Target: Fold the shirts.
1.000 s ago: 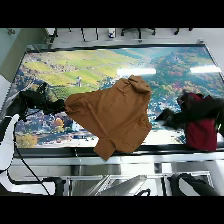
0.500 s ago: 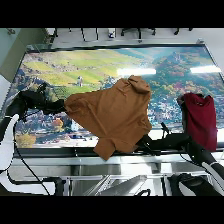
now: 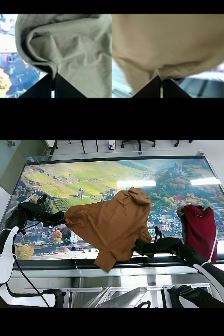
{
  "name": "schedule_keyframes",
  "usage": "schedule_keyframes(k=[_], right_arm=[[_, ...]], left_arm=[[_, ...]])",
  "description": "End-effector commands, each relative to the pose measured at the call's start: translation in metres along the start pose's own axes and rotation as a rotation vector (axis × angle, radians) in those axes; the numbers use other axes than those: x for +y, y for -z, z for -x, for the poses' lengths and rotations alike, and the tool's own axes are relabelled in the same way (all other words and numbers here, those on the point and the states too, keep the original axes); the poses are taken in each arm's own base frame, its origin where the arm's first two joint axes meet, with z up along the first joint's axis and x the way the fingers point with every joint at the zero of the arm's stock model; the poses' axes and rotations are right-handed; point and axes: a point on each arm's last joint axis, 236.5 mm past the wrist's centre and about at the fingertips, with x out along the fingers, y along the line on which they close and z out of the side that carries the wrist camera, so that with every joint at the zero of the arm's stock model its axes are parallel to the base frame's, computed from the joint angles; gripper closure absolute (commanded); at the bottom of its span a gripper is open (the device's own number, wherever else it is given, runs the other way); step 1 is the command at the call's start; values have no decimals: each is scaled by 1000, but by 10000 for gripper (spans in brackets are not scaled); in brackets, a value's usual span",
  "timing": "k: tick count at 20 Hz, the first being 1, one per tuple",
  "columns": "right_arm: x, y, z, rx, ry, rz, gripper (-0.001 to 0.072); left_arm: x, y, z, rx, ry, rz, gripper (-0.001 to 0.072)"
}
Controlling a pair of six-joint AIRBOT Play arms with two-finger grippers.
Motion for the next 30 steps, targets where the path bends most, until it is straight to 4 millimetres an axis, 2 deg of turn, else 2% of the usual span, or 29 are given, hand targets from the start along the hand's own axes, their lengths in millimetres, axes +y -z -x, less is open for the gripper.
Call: schedule_keyframes(k=[1, 2, 3, 4, 5, 6, 7, 8, 9, 11, 12, 14, 15, 16, 17, 18, 19, 21, 22, 23, 24, 26, 29, 30], right_arm=[[71, -30, 36, -95, -126, 193, 692], [108, -45, 71, -167, -199, 277, 692], [149, -61, 120, -270, -276, 376, 692], [187, -72, 177, -390, -342, 474, 692], [225, -75, 246, -534, -397, 590, 692], [255, -68, 309, -662, -425, 700, 692], [280, -53, 370, -790, -429, 809, 692], [297, -35, 418, -902, -407, 905, 692], [312, -14, 460, -1007, -381, 990, 692], [333, 26, 517, -1172, -329, 1104, 692], [340, 43, 534, -1231, -309, 1145, 692], [353, 72, 554, -1315, -285, 1229, 692], [357, 82, 559, -1338, -278, 1261, 692], [357, 83, 559, -1339, -277, 1264, 692], [354, 77, 554, -1313, -264, 1258, 692], [350, 66, 544, -1262, -250, 1251, 692], [344, 53, 534, -1208, -235, 1239, 692], [331, 14, 511, -1091, -233, 1180, 693], [324, -7, 493, -1020, -246, 1140, 694], [316, -27, 472, -954, -261, 1100, 694], [306, -53, 444, -884, -263, 1053, 694], [275, -111, 373, -772, -216, 943, 694], [202, -201, 260, -670, -76, 753, 694], [173, -231, 226, -635, -42, 678, 694]], left_arm=[[-20, -19, 45, -132, 19, -33, 693], [-35, -31, 79, -221, 41, -50, 693], [-59, -44, 126, -340, 80, -80, 693], [-84, -53, 182, -482, 112, -118, 693], [-112, -55, 252, -661, 137, -173, 692], [-140, -47, 328, -857, 141, -242, 693], [-165, -28, 397, -1036, 146, -306, 692], [-189, 1, 459, -1201, 159, -363, 693], [-210, 39, 517, -1356, 169, -421, 693], [-232, 107, 590, -1559, 149, -488, 693], [-236, 133, 614, -1624, 147, -485, 693], [-238, 165, 639, -1686, 118, -493, 693], [-240, 172, 643, -1689, 105, -500, 693], [-241, 171, 641, -1667, 102, -507, 693], [-241, 163, 633, -1620, 95, -507, 693], [-239, 145, 617, -1542, 93, -497, 693], [-238, 126, 597, -1457, 110, -487, 693], [-239, 80, 548, -1289, 207, -446, 692], [-239, 56, 520, -1210, 261, -426, 693], [-235, 32, 487, -1125, 297, -413, 693], [-228, 8, 448, -1033, 307, -391, 693], [-211, -34, 354, -853, 291, -345, 693], [-176, -84, 204, -659, 201, -263, 692], [-154, -98, 152, -595, 160, -224, 693]])
